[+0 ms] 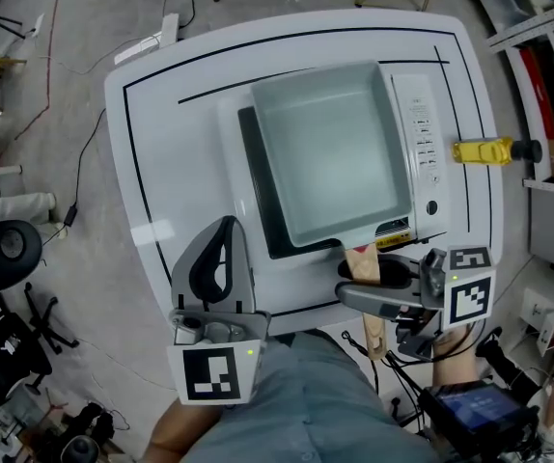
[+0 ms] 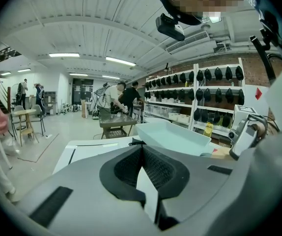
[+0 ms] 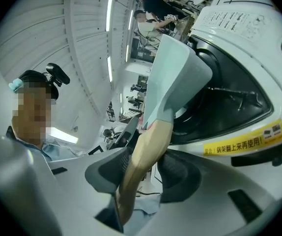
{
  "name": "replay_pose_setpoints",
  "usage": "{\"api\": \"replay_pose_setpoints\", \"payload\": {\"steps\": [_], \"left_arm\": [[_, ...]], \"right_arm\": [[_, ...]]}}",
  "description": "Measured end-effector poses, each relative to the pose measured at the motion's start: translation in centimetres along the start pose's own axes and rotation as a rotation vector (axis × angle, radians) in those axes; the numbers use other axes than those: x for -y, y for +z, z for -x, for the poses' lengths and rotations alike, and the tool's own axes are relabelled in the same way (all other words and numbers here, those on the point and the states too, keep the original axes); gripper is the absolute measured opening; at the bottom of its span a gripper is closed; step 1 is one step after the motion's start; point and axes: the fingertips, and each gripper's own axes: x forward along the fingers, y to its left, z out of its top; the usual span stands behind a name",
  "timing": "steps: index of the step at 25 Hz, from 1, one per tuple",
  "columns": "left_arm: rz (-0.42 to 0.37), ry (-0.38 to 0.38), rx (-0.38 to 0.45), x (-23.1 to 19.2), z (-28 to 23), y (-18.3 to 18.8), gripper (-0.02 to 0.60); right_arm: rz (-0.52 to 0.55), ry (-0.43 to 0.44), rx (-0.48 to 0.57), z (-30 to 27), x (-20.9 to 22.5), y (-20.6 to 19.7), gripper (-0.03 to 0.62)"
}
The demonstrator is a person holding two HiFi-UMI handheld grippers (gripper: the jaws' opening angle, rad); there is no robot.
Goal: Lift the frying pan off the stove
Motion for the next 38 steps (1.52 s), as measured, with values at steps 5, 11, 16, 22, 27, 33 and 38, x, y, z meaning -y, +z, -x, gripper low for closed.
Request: {"api": "replay_pose_setpoints", "payload": {"steps": [5,11,16,22,27,33,38], "left_arm": [[0.000,-0.002,0.000,0.0,-0.1,0.2,0.017],[0.001,-0.010,0.009,0.2,-0.1,0.4,0.017],[-0.001,-0.010,0.012,0.3,0.2,0.6,0.017],[0.001,-0.016,0.023,0.5,0.4,1.0,0.017],[-0.002,-0.012,0.025,0.3,0.6,1.2,0.017],[-0.002,-0.010,0.025,0.1,0.9,1.3,0.017],[-0.001,-0.014,0.034,0.0,0.8,1.6,0.017]], "right_arm": [[-0.038,-0.009,-0.021,0.0,0.0,0.0,0.192],[-0.096,-0.026,-0.018,-0.1,0.1,0.0,0.169],[-0.157,-0.032,0.009,0.1,0.2,0.1,0.147],[-0.198,-0.036,0.039,-0.1,0.5,0.2,0.126],[-0.195,-0.048,0.046,-0.4,0.5,0.2,0.123],[-0.193,-0.064,0.064,-0.5,0.3,0.3,0.121],[-0.190,-0.077,0.079,-0.7,0.2,0.4,0.121]]}}
